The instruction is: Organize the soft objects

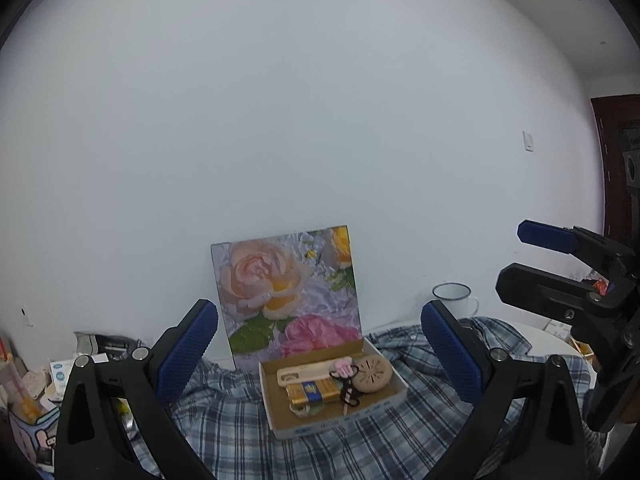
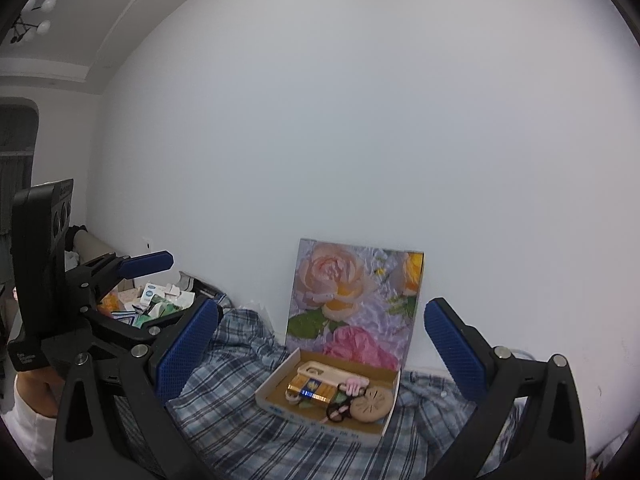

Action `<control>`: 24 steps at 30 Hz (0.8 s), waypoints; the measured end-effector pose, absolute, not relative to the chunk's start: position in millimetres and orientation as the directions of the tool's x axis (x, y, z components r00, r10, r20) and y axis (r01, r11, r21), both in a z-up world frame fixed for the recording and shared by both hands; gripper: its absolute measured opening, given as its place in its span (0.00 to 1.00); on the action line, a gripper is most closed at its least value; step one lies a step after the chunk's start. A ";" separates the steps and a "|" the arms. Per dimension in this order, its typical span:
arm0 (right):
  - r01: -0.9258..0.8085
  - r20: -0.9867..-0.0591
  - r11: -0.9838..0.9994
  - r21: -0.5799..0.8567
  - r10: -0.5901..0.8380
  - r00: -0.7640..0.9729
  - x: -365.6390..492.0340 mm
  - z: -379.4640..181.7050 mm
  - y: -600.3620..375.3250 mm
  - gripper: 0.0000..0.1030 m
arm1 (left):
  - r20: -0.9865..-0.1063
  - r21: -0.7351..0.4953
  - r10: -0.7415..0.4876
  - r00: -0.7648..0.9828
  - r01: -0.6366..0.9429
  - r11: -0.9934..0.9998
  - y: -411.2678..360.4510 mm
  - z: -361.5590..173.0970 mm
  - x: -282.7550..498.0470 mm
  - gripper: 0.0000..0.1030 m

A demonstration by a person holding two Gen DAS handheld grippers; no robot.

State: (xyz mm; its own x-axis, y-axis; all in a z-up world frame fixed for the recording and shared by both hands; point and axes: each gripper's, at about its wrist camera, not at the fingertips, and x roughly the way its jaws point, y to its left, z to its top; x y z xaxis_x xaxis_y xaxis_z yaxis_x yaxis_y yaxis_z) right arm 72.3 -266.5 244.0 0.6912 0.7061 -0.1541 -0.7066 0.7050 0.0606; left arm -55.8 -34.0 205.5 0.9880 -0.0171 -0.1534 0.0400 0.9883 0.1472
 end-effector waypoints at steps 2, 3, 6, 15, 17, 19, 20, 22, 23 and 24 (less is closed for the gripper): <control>-0.706 -0.160 0.703 0.086 0.709 0.687 65.7 237.5 -270.1 1.00 | -0.160 0.157 -0.009 0.987 0.034 0.987 -35.5 198.7 -61.6 1.00; -0.704 -0.169 0.704 0.095 0.709 0.685 62.9 232.7 -270.6 1.00 | -0.164 0.162 -0.002 0.987 0.029 0.986 -36.3 195.1 -63.7 1.00; -0.696 -0.192 0.711 0.102 0.700 0.688 55.6 220.2 -269.8 1.00 | -0.183 0.157 -0.007 0.983 0.037 0.987 -36.1 180.9 -69.4 1.00; -0.674 -0.277 0.732 0.103 0.672 0.687 46.4 173.6 -266.6 1.00 | -0.280 0.099 -0.052 0.958 0.083 0.992 -26.8 138.9 -63.9 1.00; -0.673 -0.292 0.731 0.112 0.672 0.681 47.4 158.7 -266.0 1.00 | -0.303 0.088 -0.062 0.951 0.093 0.992 -23.7 129.3 -59.2 1.00; -0.669 -0.303 0.732 0.126 0.671 0.677 48.7 144.9 -266.6 1.00 | -0.322 0.085 -0.060 0.945 0.092 0.992 -21.2 117.7 -54.4 1.00; -0.666 -0.311 0.734 0.131 0.668 0.676 49.9 137.7 -266.4 1.00 | -0.333 0.085 -0.054 0.941 0.087 0.993 -19.8 111.6 -50.8 1.00; -0.660 -0.329 0.739 0.138 0.662 0.673 55.0 121.5 -264.7 1.00 | -0.365 0.082 -0.045 0.930 0.080 0.993 -15.7 98.0 -42.5 1.00; -0.658 -0.339 0.740 0.140 0.660 0.670 57.5 115.0 -263.4 1.00 | -0.380 0.078 -0.043 0.924 0.078 0.994 -13.7 91.9 -38.8 1.00; -0.656 -0.355 0.742 0.141 0.656 0.666 60.8 106.4 -261.9 1.00 | -0.395 0.073 -0.039 0.918 0.074 0.995 -11.4 85.7 -34.7 1.00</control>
State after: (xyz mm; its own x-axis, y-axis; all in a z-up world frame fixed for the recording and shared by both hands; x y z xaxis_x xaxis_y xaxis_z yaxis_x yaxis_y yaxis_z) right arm 60.8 -261.9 106.4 0.6659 0.6563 -0.3548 -0.6557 0.7417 0.1414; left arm -34.7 -11.4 85.7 0.9179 -0.0394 -0.3948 0.0743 0.9945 0.0735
